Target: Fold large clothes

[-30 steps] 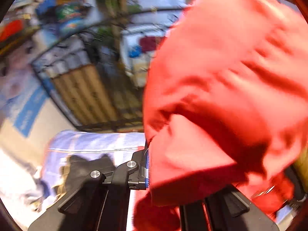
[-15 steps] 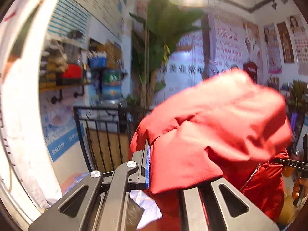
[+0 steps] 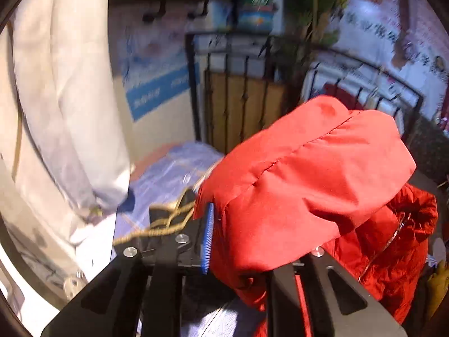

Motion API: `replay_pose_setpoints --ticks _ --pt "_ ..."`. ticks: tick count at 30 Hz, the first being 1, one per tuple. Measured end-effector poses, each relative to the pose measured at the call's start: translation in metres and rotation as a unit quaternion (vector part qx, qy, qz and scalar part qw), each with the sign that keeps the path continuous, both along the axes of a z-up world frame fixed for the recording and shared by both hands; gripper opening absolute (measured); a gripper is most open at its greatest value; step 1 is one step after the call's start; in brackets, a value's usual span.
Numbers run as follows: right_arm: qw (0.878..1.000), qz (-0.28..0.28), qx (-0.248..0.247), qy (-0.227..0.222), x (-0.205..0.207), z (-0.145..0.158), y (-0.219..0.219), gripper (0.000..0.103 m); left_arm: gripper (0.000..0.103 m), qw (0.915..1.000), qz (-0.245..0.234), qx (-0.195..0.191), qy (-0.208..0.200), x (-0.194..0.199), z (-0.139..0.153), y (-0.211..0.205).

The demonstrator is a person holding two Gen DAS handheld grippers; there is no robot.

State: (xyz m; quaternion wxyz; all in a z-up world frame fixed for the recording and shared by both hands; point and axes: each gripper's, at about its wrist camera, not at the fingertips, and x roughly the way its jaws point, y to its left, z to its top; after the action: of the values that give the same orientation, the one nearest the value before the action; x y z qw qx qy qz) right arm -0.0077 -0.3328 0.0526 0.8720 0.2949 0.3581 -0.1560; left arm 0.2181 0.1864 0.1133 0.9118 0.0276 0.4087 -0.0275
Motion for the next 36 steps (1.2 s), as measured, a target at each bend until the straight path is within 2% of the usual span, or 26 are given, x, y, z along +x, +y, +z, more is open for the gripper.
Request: replay_pose_setpoints --ticks 1,2,3,4,5,6,7,8,9,12,15,18,21,25,28,30,32,36 --pt "0.999 -0.011 0.037 0.007 -0.007 -0.026 -0.002 0.098 0.032 0.9984 0.031 0.021 0.043 0.011 -0.035 0.007" --pt "0.997 -0.019 0.074 0.025 -0.013 -0.055 -0.005 0.098 0.042 0.9936 0.066 0.022 0.090 0.019 -0.071 0.021" --pt "0.991 -0.030 0.113 0.070 -0.023 -0.095 -0.006 0.098 0.042 0.9896 0.084 0.003 0.117 0.019 -0.094 0.034" --pt "0.983 -0.044 0.142 0.104 -0.035 -0.123 -0.005 0.098 0.042 0.9851 0.101 -0.015 0.138 0.018 -0.114 0.045" --pt "0.976 -0.062 0.171 0.117 -0.051 -0.148 -0.006 0.098 0.049 0.9798 0.119 -0.034 0.157 0.013 -0.129 0.056" --pt "0.965 -0.096 0.204 0.132 -0.080 -0.179 -0.008 0.098 0.062 0.9770 0.131 -0.047 0.162 0.007 -0.137 0.063" --pt "0.960 -0.112 0.212 0.145 -0.099 -0.192 -0.008 0.098 0.067 0.9765 0.138 -0.053 0.157 -0.010 -0.138 0.066" --pt "0.952 -0.140 0.213 0.170 -0.126 -0.211 -0.011 0.098 0.074 0.9787 0.140 -0.045 0.143 -0.017 -0.135 0.067" --pt "0.948 -0.156 0.209 0.183 -0.142 -0.218 -0.012 0.098 0.076 0.9812 0.136 -0.032 0.134 -0.020 -0.141 0.063" --pt "0.932 -0.221 0.197 0.208 -0.198 -0.226 -0.021 0.098 0.077 0.9887 0.100 0.025 0.109 -0.031 -0.129 0.046" --pt "0.925 -0.263 0.179 0.210 -0.233 -0.220 -0.033 0.098 0.081 0.9947 0.068 0.041 0.065 -0.037 -0.109 0.025" --pt "0.932 -0.259 0.130 0.218 -0.242 -0.205 -0.036 0.098 0.092 0.9990 0.031 0.029 0.014 -0.042 -0.077 -0.002" --pt "0.945 -0.215 0.084 0.233 -0.230 -0.197 -0.025 0.098 0.097 0.9994 -0.006 0.028 -0.019 -0.048 -0.059 -0.032" --pt "0.951 -0.134 0.043 0.275 -0.199 -0.210 0.005 0.098 0.097 0.9965 -0.043 0.071 -0.005 -0.053 -0.078 -0.065" --pt "0.946 -0.087 0.017 0.311 -0.184 -0.229 0.034 0.098 0.097 0.9925 -0.049 0.112 0.007 -0.053 -0.103 -0.071" --pt "0.941 -0.081 0.017 0.327 -0.184 -0.239 0.042 0.098 0.097 0.9910 -0.038 0.128 0.005 -0.048 -0.111 -0.067" --pt "0.943 -0.087 0.042 0.319 -0.189 -0.244 0.041 0.098 0.097 0.9883 -0.025 0.150 -0.009 -0.041 -0.113 -0.064" --pt "0.939 -0.117 0.067 0.316 -0.199 -0.244 0.027 0.098 0.097 0.9721 -0.026 0.231 -0.028 -0.019 -0.122 -0.075"
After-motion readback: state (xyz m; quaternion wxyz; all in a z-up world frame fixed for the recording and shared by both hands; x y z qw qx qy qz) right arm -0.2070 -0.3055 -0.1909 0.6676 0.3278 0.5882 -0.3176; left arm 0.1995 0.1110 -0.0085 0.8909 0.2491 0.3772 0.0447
